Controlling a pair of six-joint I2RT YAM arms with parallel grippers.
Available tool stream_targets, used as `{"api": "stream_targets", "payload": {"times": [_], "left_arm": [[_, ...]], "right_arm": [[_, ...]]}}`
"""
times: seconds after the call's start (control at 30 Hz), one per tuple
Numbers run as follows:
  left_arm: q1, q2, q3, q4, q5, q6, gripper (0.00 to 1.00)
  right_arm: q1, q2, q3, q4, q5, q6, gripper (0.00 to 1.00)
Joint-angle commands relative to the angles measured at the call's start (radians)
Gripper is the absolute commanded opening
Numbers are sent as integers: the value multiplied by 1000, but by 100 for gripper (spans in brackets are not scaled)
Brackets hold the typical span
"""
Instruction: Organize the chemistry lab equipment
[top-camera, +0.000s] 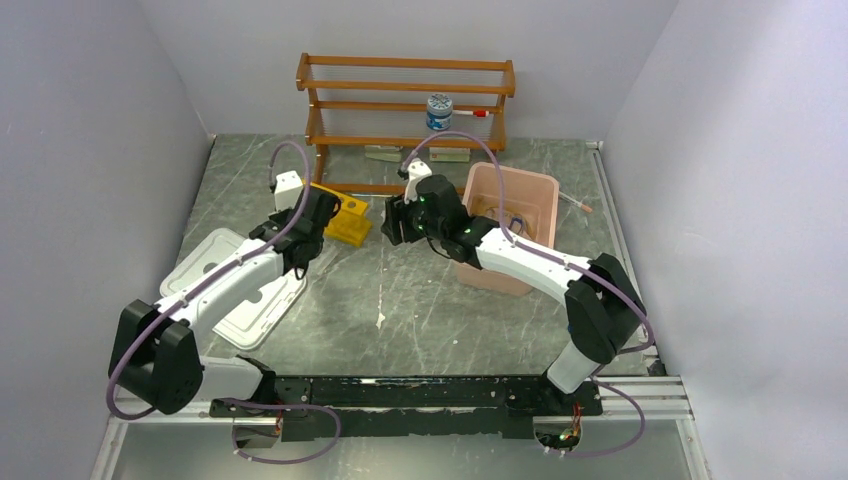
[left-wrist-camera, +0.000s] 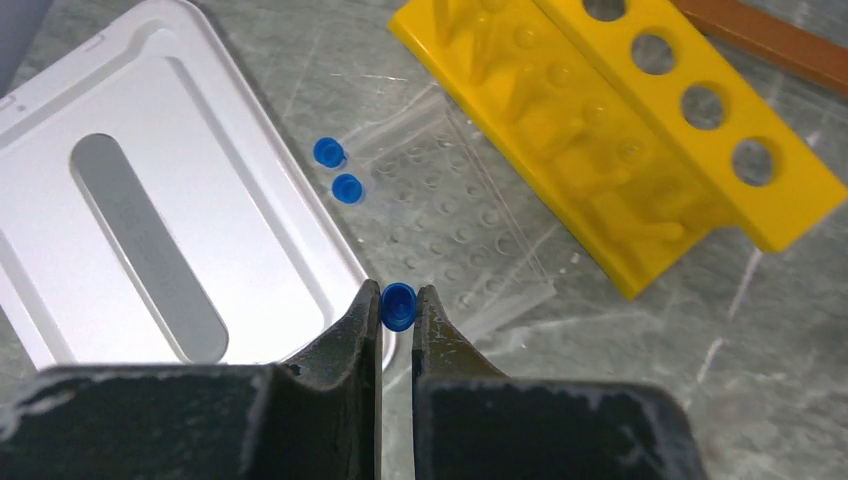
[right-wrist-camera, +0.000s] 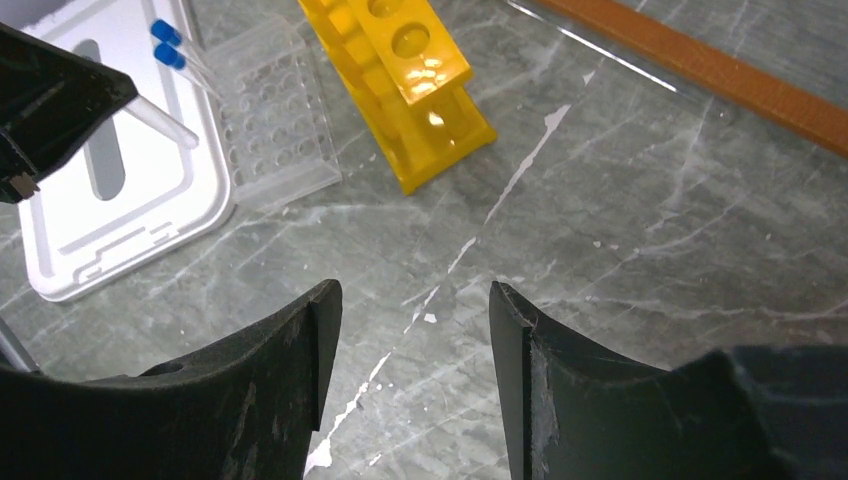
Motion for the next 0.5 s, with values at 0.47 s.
{"api": "stream_targets", "payload": {"times": [0.47], "left_arm": [[64,99,-62,249,-79,72,5]], "right_arm": [[-16,58,42,-67,1,28,59]]}}
